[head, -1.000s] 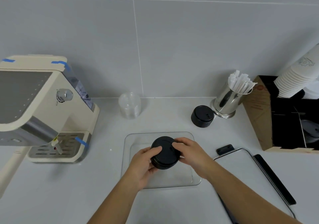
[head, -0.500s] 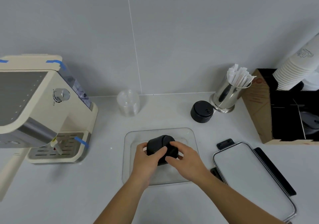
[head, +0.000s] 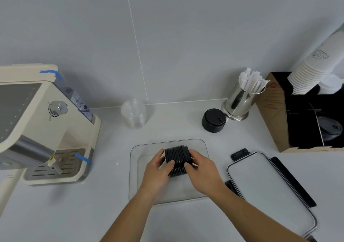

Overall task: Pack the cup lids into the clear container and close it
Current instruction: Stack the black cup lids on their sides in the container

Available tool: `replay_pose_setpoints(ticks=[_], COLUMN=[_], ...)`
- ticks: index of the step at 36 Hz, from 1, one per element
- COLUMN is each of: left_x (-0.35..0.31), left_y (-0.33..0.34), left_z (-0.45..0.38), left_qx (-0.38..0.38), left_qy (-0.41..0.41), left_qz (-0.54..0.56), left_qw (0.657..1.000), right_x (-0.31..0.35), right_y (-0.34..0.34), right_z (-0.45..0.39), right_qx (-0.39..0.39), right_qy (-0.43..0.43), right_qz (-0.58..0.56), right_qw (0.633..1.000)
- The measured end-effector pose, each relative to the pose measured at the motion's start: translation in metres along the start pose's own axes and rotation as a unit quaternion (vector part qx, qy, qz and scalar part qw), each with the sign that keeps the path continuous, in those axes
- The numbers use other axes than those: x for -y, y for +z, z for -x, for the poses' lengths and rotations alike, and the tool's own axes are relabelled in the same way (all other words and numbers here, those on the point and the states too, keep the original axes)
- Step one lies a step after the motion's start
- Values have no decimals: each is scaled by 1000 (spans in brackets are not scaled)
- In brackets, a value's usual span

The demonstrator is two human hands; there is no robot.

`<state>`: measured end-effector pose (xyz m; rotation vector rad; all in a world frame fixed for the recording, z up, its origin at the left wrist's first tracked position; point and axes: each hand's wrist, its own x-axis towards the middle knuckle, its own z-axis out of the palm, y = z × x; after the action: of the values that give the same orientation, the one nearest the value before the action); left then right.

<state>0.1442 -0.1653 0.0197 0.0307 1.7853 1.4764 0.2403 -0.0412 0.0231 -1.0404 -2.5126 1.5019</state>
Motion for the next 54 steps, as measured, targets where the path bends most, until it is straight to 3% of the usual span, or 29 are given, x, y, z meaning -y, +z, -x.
replay_pose_setpoints(ticks=[5,11,22,31,35,47,54], left_x=[0,-1,-3,-4,-5,-5,-4], left_y=[2,6,11,24,33,51,50], left_z=[-6,-8,-9,-11,-11,-12,-12], left_qx=[76,100,89,82,69,71,44], left_qy=[-29,-52,-53,-34,-17,6,-41], left_qz=[3,24,17,17,-18,-85,-24], left_qw=[997,993,994,996,997,994,998], right_x=[-3,-1,-4,-26,-37,-57,-57], right_y=[-3,-6,-16,-48,-51,-38,-38], right_z=[3,2,2,6,3,0,1], right_qx=[-7,3,-1,-119,-97,-63,-55], right_qy=[13,28,25,65,93,88,98], right_qz=[4,18,-2,-62,-54,-199,-213], right_qw=[1000,999,1000,989,990,974,971])
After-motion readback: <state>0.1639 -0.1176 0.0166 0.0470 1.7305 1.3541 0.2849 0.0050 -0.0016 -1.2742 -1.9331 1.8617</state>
